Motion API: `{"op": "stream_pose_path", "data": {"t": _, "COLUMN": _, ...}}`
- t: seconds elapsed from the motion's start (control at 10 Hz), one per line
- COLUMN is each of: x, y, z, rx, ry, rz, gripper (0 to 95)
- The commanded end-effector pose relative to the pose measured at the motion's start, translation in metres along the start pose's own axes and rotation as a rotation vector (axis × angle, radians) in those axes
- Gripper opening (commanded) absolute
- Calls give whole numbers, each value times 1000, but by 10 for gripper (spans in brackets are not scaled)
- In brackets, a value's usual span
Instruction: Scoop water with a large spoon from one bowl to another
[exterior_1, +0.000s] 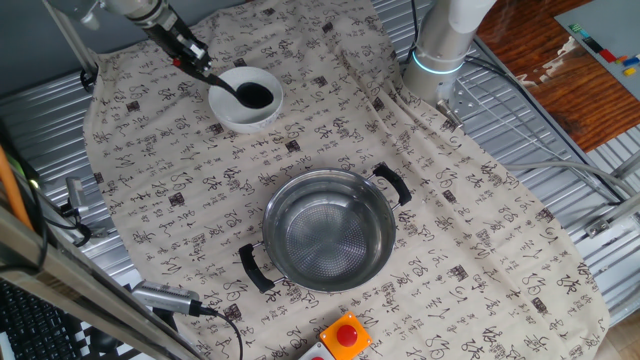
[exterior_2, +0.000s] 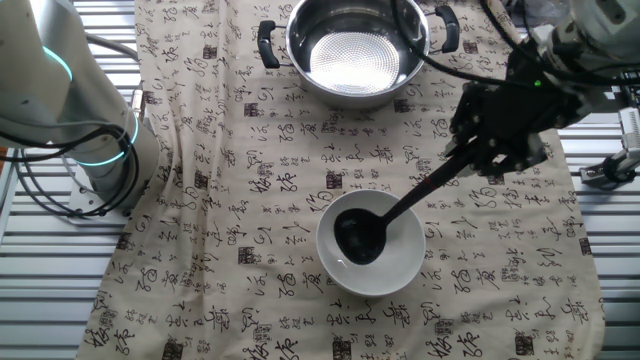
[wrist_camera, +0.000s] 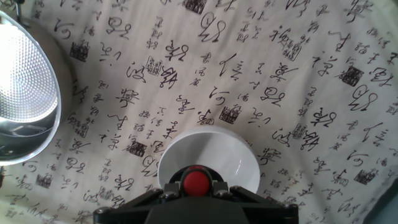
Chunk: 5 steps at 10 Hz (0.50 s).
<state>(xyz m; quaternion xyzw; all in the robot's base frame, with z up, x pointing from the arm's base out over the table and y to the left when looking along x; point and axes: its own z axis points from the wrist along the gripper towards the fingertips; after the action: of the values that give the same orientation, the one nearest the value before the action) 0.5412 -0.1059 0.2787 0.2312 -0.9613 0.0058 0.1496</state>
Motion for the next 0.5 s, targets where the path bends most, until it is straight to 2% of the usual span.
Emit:
{"op": "stream_pose_path", "data": {"t": 0.1, "x": -2, "y": -1, "z": -2, "rx": -6, "ry": -3, "rz": -10, "gripper": 0}}
{"op": "stream_pose_path", "data": {"t": 0.5, "x": -2, "y": -1, "z": -2, "rx": -6, "ry": -6, "rz": 1, "gripper": 0}}
